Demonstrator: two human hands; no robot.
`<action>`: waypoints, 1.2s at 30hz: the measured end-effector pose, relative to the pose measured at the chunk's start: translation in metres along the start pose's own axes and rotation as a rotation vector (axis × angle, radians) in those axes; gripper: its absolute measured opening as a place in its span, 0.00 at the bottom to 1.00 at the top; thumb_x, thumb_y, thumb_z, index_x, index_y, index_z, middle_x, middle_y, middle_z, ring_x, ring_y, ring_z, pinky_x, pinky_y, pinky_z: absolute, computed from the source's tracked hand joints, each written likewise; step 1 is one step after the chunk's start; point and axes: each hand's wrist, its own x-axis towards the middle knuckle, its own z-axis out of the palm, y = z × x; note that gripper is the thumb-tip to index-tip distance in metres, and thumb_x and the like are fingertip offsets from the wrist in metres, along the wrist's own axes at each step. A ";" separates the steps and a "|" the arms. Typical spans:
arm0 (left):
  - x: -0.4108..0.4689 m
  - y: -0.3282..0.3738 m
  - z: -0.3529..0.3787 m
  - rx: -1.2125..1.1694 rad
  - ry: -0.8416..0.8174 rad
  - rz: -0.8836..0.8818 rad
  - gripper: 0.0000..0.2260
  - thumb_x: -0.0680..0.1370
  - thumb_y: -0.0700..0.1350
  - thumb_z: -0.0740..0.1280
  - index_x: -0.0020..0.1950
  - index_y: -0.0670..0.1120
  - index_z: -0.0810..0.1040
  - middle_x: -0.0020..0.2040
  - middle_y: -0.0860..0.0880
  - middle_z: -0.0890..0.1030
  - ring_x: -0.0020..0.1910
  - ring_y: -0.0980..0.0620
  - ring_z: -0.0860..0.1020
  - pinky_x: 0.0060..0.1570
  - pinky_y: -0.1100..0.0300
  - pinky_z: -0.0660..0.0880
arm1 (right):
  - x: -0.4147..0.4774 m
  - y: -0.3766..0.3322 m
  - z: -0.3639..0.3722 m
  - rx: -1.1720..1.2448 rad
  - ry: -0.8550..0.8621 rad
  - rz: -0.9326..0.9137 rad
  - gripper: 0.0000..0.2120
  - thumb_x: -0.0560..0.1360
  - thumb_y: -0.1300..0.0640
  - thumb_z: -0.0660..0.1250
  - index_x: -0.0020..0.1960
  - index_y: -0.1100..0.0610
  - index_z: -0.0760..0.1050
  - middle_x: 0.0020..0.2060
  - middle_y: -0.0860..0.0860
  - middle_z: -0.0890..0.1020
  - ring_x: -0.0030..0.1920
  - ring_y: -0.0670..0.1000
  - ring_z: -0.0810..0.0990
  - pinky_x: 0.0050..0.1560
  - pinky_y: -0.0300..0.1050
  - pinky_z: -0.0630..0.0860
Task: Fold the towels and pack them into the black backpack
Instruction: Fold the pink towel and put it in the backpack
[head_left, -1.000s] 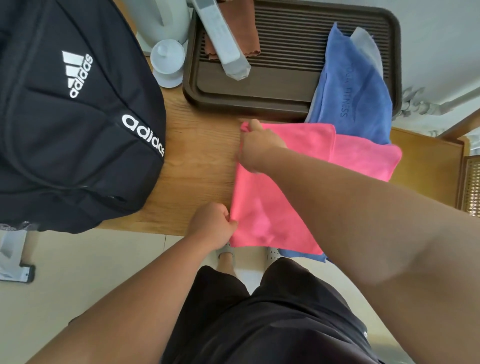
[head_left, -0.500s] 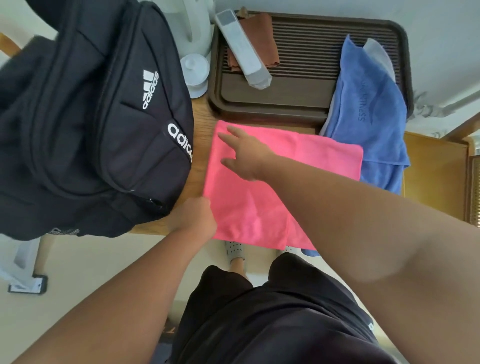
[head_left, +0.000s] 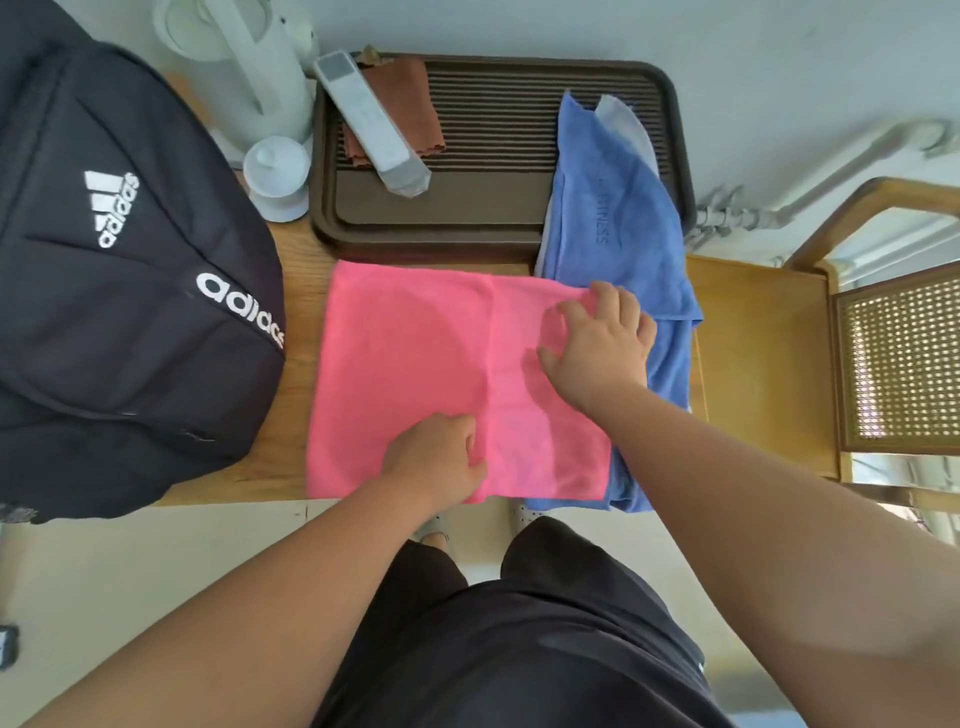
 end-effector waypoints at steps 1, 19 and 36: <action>0.002 0.006 0.003 0.012 0.003 -0.004 0.11 0.74 0.53 0.70 0.44 0.48 0.71 0.45 0.51 0.75 0.44 0.47 0.75 0.43 0.53 0.74 | 0.000 0.009 0.000 0.025 0.025 0.029 0.26 0.72 0.40 0.68 0.67 0.48 0.72 0.75 0.56 0.60 0.76 0.61 0.54 0.74 0.62 0.52; -0.015 0.045 0.054 0.135 0.228 -0.274 0.20 0.71 0.51 0.72 0.58 0.46 0.70 0.55 0.47 0.71 0.56 0.44 0.72 0.46 0.52 0.72 | 0.014 0.066 -0.009 0.466 0.015 -0.083 0.28 0.74 0.50 0.69 0.72 0.51 0.69 0.72 0.52 0.61 0.68 0.57 0.68 0.62 0.54 0.74; -0.019 0.023 0.063 -0.018 0.295 -0.199 0.10 0.68 0.38 0.70 0.46 0.45 0.73 0.47 0.48 0.70 0.45 0.45 0.71 0.38 0.51 0.72 | 0.027 -0.019 0.018 0.401 -0.372 -0.270 0.26 0.77 0.45 0.69 0.73 0.53 0.72 0.69 0.54 0.74 0.68 0.56 0.73 0.70 0.50 0.68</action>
